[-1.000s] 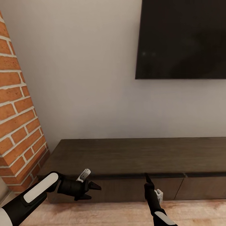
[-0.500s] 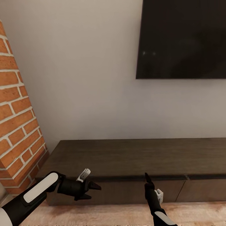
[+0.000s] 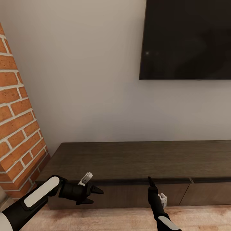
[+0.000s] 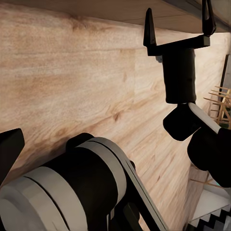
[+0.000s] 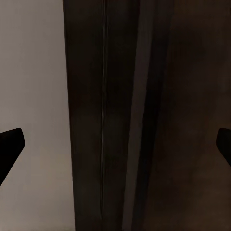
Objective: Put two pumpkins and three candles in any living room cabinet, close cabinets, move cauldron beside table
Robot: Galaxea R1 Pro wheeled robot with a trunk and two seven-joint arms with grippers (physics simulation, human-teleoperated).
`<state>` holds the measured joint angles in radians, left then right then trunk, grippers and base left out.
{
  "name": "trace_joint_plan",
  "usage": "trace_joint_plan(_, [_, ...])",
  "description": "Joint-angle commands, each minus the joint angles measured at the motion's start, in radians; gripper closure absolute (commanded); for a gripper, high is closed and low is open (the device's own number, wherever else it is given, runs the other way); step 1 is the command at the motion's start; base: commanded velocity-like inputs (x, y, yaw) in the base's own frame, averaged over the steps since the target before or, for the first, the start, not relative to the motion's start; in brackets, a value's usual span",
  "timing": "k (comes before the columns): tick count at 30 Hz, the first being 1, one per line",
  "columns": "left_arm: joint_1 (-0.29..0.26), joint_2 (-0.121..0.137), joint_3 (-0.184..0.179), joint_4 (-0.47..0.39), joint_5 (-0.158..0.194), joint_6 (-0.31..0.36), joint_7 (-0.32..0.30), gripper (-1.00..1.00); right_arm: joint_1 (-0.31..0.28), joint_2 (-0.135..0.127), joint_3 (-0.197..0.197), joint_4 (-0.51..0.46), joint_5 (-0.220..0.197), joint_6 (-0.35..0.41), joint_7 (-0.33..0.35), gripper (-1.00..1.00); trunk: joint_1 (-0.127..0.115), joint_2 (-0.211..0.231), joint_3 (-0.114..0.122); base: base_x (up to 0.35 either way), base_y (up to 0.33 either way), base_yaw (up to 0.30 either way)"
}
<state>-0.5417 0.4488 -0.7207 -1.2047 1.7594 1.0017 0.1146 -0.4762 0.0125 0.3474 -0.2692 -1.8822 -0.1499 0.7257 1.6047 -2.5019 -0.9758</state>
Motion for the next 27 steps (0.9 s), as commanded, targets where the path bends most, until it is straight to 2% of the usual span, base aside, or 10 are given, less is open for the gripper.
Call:
trace_joint_plan(1, [-0.001, 0.001, -0.002, -0.001, 0.011, 0.000, 0.010, -1.00, -0.001, 0.000, 0.009, 0.001, -0.008, -0.008, 0.003, -1.00, 0.000, 0.000, -0.001, 0.000, 0.000, 0.000])
trace_joint_plan(4, [-0.001, 0.001, -0.002, -0.001, 0.011, 0.000, 0.010, -1.00, -0.001, 0.000, 0.011, 0.001, -0.007, -0.015, 0.003, -1.00, 0.000, 0.000, -0.001, 0.000, 0.000, 0.000])
trace_joint_plan(5, [-0.001, 0.001, -0.002, -0.001, 0.011, 0.000, 0.010, -1.00, -0.001, -0.001, 0.011, 0.001, -0.006, -0.016, 0.003, 1.00, 0.000, 0.000, -0.001, 0.000, 0.000, 0.000])
trace_joint_plan(27, [-0.001, 0.000, -0.002, -0.001, 0.011, 0.000, 0.010, -1.00, -0.001, -0.002, 0.012, 0.001, -0.006, -0.018, 0.001, 1.00, 0.000, 0.000, -0.001, -0.010, 0.000, 0.000])
